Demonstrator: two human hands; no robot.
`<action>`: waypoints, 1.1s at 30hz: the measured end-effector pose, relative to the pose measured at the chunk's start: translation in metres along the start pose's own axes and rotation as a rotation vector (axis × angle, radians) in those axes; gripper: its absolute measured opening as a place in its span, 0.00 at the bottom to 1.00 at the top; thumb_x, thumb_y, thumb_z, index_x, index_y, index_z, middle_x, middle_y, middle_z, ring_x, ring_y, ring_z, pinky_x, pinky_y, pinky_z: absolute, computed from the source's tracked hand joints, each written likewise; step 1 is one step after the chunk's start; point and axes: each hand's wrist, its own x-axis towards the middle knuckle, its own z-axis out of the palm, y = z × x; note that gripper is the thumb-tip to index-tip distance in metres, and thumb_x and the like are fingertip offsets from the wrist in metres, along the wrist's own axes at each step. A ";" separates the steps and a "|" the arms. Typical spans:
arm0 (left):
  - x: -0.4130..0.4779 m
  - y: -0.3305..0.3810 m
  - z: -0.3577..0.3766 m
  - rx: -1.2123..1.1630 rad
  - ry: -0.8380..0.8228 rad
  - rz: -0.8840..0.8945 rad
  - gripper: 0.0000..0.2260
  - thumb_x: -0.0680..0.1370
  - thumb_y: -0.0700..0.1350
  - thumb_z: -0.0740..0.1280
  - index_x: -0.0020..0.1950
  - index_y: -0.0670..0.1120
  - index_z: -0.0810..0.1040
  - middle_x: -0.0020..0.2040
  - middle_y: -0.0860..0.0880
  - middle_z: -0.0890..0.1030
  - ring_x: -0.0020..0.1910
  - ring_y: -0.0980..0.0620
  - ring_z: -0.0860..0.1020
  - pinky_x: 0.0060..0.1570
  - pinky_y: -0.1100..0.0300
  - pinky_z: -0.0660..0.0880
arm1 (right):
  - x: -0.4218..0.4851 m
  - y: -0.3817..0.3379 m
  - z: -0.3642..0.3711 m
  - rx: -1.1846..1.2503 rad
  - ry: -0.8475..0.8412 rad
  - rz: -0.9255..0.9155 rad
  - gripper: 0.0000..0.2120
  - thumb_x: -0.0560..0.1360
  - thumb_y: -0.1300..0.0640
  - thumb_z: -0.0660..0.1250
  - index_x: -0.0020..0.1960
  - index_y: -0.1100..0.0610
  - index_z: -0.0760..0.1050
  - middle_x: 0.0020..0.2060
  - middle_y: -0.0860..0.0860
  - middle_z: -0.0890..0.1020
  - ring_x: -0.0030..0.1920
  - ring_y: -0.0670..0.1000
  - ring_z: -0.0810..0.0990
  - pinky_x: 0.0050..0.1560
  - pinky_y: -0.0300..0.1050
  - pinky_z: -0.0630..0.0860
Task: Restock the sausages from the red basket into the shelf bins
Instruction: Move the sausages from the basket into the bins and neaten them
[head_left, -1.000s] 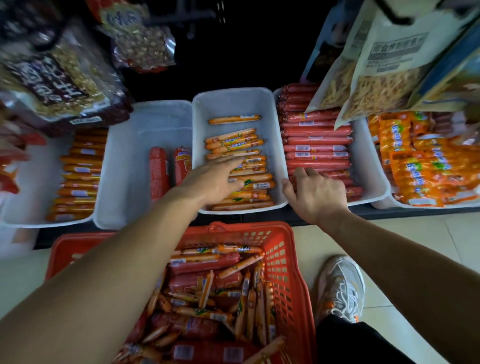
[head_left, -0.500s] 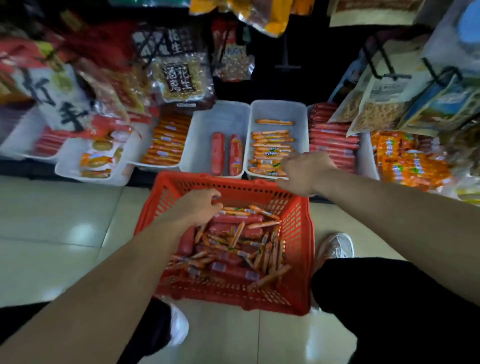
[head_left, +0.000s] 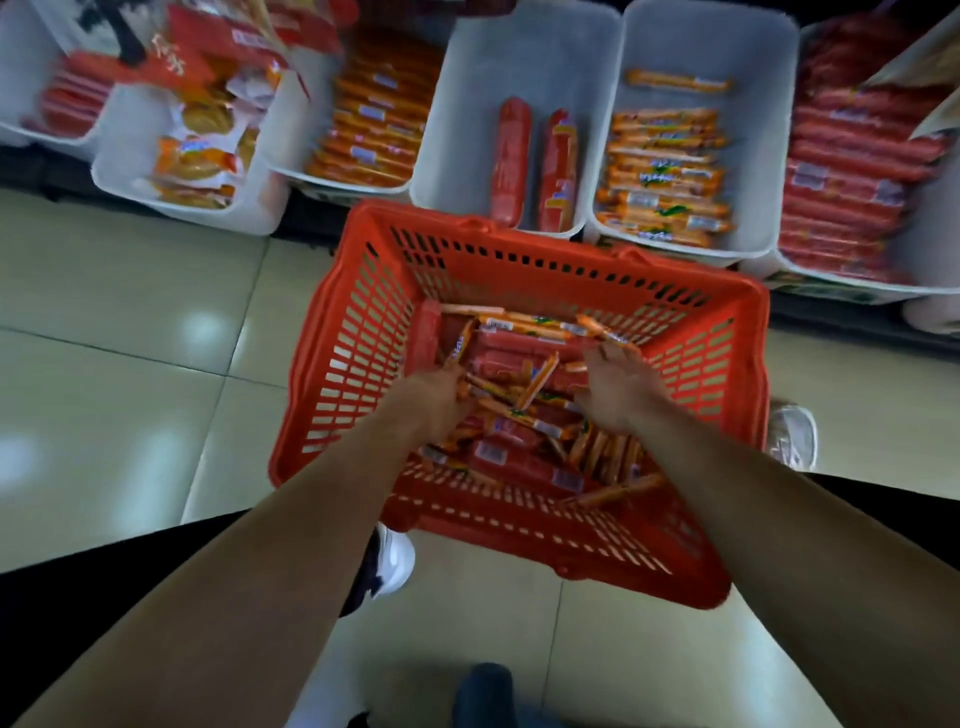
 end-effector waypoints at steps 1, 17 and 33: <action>0.010 0.001 0.002 -0.008 0.009 -0.010 0.20 0.79 0.55 0.65 0.68 0.48 0.72 0.60 0.42 0.80 0.60 0.40 0.78 0.55 0.50 0.75 | 0.009 0.000 0.004 0.038 0.031 0.020 0.36 0.79 0.44 0.63 0.80 0.57 0.53 0.78 0.58 0.57 0.75 0.63 0.60 0.71 0.57 0.66; 0.077 0.018 0.018 0.024 -0.052 -0.021 0.33 0.74 0.61 0.69 0.76 0.53 0.63 0.75 0.44 0.61 0.71 0.40 0.62 0.69 0.45 0.67 | 0.040 0.001 0.037 0.221 0.163 0.074 0.38 0.75 0.33 0.59 0.78 0.53 0.58 0.72 0.57 0.62 0.72 0.61 0.61 0.71 0.62 0.63; 0.052 0.025 0.020 -0.065 -0.265 0.157 0.27 0.77 0.59 0.68 0.75 0.61 0.66 0.71 0.48 0.74 0.67 0.47 0.73 0.67 0.52 0.70 | 0.049 -0.013 -0.001 0.203 -0.146 -0.036 0.36 0.77 0.31 0.58 0.75 0.54 0.63 0.71 0.58 0.67 0.66 0.60 0.71 0.60 0.51 0.70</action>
